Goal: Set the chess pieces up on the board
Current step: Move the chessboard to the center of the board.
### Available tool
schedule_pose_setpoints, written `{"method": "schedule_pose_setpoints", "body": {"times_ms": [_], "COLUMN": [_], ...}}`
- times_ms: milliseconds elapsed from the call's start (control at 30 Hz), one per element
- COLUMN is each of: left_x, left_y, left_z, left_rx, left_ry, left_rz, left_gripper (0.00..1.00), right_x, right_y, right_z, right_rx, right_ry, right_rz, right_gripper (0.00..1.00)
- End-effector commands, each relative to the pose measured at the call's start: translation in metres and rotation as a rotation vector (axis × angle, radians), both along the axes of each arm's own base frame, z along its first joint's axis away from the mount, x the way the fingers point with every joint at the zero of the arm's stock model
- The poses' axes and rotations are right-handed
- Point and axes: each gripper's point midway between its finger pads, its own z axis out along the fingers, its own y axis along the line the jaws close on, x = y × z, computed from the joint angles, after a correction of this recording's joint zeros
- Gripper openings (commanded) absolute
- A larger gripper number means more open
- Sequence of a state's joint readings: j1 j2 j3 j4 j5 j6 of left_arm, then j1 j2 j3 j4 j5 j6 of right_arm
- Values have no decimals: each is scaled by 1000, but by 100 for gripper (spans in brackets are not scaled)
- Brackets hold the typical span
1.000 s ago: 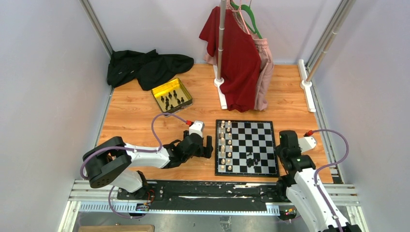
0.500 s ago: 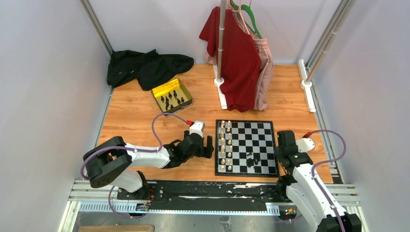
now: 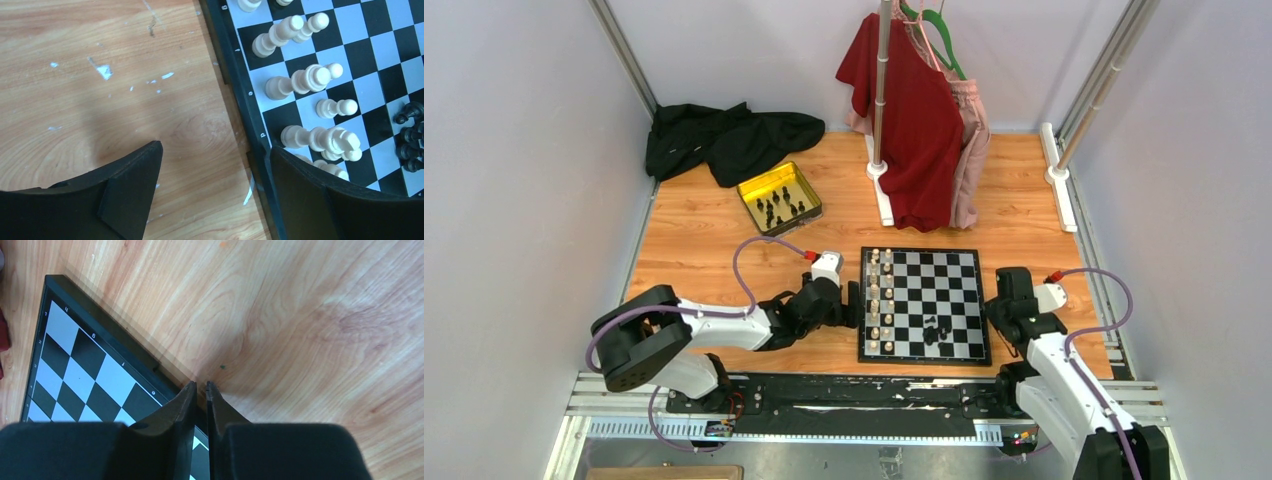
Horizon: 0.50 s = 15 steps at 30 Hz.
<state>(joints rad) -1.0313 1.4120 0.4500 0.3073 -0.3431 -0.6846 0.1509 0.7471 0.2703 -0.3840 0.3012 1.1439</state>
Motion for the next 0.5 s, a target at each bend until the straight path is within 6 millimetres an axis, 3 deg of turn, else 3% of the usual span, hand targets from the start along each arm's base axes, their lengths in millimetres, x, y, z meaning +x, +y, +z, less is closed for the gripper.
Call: {"method": "schedule_pose_setpoints", "body": {"times_ms": [0, 233, 467], "left_x": [-10, -10, -8], "left_y": [25, 55, 62], "left_z": [-13, -12, -10], "left_rx": [26, 27, 68], "left_ry": [22, -18, -28], "left_rz": [62, 157, 173], "left_gripper": [83, 59, 34], "right_x": [-8, -2, 5], "right_y": [11, 22, 40], "right_z": [-12, -13, -14], "right_rx": [65, 73, 50], "right_ry": [37, 31, 35], "right_rz": [14, 41, 75], "right_gripper": [18, 17, 17]}}
